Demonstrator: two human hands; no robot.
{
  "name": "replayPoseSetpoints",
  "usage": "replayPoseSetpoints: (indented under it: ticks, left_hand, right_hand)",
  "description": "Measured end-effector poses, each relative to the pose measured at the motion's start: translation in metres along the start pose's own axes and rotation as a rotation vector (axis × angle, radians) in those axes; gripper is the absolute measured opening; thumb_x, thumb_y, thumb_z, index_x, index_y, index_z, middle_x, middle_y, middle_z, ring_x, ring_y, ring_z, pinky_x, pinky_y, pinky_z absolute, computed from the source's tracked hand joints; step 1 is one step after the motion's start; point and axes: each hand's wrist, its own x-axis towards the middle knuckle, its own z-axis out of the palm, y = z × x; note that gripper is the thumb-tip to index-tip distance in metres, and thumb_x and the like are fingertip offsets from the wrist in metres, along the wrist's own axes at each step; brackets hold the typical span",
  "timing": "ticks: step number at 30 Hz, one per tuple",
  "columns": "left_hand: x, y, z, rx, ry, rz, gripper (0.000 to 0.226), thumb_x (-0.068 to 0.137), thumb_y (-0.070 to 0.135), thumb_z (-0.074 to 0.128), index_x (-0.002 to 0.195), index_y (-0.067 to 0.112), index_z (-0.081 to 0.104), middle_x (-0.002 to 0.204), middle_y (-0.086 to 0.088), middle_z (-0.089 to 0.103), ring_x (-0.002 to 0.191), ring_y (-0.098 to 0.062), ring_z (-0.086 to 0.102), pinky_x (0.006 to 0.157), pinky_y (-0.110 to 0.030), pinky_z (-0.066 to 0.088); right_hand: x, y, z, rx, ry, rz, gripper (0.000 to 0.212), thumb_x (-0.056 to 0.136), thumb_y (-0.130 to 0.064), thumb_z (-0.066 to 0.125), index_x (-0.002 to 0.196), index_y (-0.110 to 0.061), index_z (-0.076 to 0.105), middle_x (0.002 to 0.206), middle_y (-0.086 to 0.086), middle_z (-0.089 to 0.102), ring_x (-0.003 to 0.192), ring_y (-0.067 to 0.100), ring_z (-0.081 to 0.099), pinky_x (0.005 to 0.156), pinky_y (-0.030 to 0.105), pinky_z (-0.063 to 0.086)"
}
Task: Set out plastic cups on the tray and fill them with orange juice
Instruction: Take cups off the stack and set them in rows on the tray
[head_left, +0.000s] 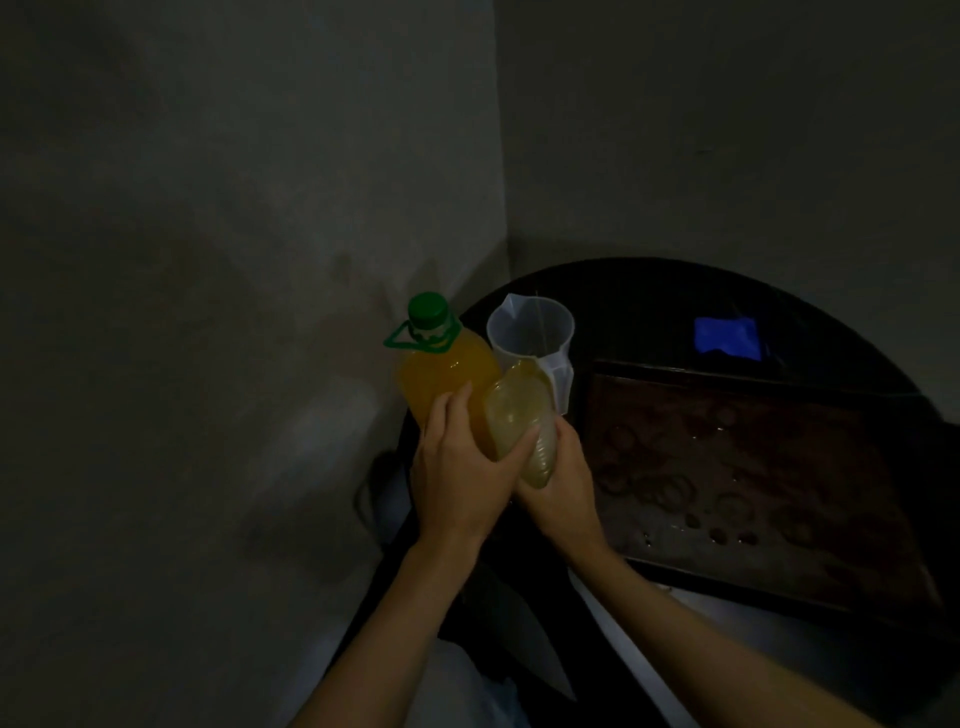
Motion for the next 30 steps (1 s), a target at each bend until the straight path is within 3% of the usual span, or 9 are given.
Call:
replayPoseSetpoints:
  ticks: [2, 5, 10, 15, 19, 21, 24, 28, 30]
  left_hand:
    - [0.006, 0.004, 0.001, -0.010, -0.013, -0.010, 0.087, 0.073, 0.076, 0.063, 0.138, 0.019, 0.053, 0.121, 0.009, 0.055, 0.106, -0.010, 0.058, 0.083, -0.029, 0.051]
    - [0.014, 0.009, 0.002, 0.011, -0.033, -0.004, 0.065, 0.075, 0.067, 0.072, 0.121, 0.022, 0.063, 0.104, 0.017, 0.051, 0.091, -0.010, 0.059, 0.074, -0.029, 0.051]
    - [0.020, 0.013, 0.000, 0.023, -0.070, -0.037, 0.056, 0.068, 0.056, 0.081, 0.109, 0.026, 0.059, 0.099, 0.012, 0.053, 0.086, -0.013, 0.059, 0.070, -0.035, 0.053]
    - [0.027, 0.023, -0.011, -0.001, -0.152, -0.095, 0.067, 0.063, 0.054, 0.080, 0.116, 0.023, 0.053, 0.105, 0.011, 0.051, 0.094, -0.010, 0.055, 0.078, -0.032, 0.052]
    - [0.031, 0.044, -0.024, -0.041, -0.227, 0.010, 0.051, 0.067, 0.052, 0.079, 0.107, 0.031, 0.056, 0.097, 0.016, 0.048, 0.083, 0.001, 0.052, 0.061, -0.011, 0.042]
    - [0.034, 0.057, -0.027, -0.050, -0.245, 0.040, 0.045, 0.068, 0.047, 0.083, 0.102, 0.028, 0.062, 0.095, 0.016, 0.048, 0.082, 0.003, 0.052, 0.059, -0.008, 0.041]
    - [0.037, 0.077, -0.026, -0.011, -0.280, 0.071, 0.046, 0.066, 0.048, 0.084, 0.100, 0.023, 0.066, 0.094, 0.011, 0.056, 0.081, -0.003, 0.056, 0.062, -0.017, 0.044]
    - [0.034, 0.110, -0.019, 0.004, -0.399, 0.116, 0.051, 0.066, 0.054, 0.083, 0.102, 0.023, 0.065, 0.093, 0.006, 0.066, 0.081, -0.005, 0.062, 0.067, -0.027, 0.057]
    - [0.032, 0.127, -0.018, 0.000, -0.475, 0.130, 0.049, 0.071, 0.058, 0.082, 0.102, 0.025, 0.064, 0.091, 0.008, 0.067, 0.080, -0.004, 0.064, 0.071, -0.031, 0.060]
  right_hand:
    - [0.004, -0.001, 0.005, 0.025, 0.007, 0.006, 0.077, 0.072, -0.053, 0.080, 0.138, -0.035, 0.045, 0.131, -0.009, 0.059, 0.117, 0.003, 0.060, 0.095, 0.042, 0.055]
    - [0.007, 0.000, 0.008, 0.052, 0.037, 0.000, 0.069, 0.074, -0.045, 0.080, 0.135, -0.035, 0.048, 0.126, -0.012, 0.063, 0.113, 0.001, 0.063, 0.094, 0.041, 0.056]
    - [0.008, -0.006, 0.010, 0.103, 0.071, -0.007, 0.046, 0.082, -0.048, 0.068, 0.125, -0.045, 0.052, 0.116, -0.013, 0.068, 0.104, -0.001, 0.066, 0.090, 0.039, 0.057]
    - [-0.004, -0.019, 0.004, 0.162, 0.069, -0.043, 0.056, 0.069, -0.061, 0.067, 0.121, -0.049, 0.050, 0.116, -0.016, 0.066, 0.104, -0.006, 0.064, 0.081, 0.013, 0.049]
    - [-0.005, -0.034, -0.014, 0.180, 0.062, -0.095, 0.063, 0.068, -0.058, 0.077, 0.125, -0.050, 0.051, 0.120, -0.016, 0.067, 0.108, -0.003, 0.064, 0.085, 0.020, 0.052]
    - [-0.006, -0.042, -0.029, 0.176, 0.051, -0.128, 0.068, 0.068, -0.064, 0.079, 0.128, -0.056, 0.048, 0.124, -0.017, 0.065, 0.113, 0.000, 0.063, 0.091, 0.028, 0.053]
    - [-0.009, -0.054, -0.055, 0.188, 0.032, -0.150, 0.072, 0.072, -0.058, 0.080, 0.134, -0.058, 0.043, 0.132, -0.021, 0.060, 0.121, 0.000, 0.058, 0.098, 0.031, 0.050]
    - [-0.018, -0.060, -0.093, 0.138, 0.063, -0.208, 0.078, 0.076, -0.064, 0.073, 0.144, -0.043, 0.040, 0.136, -0.024, 0.056, 0.126, 0.001, 0.055, 0.100, 0.021, 0.046]
    - [-0.023, -0.061, -0.114, 0.088, 0.084, -0.232, 0.075, 0.077, -0.060, 0.072, 0.143, -0.044, 0.039, 0.137, -0.026, 0.055, 0.125, 0.000, 0.055, 0.098, 0.016, 0.045]
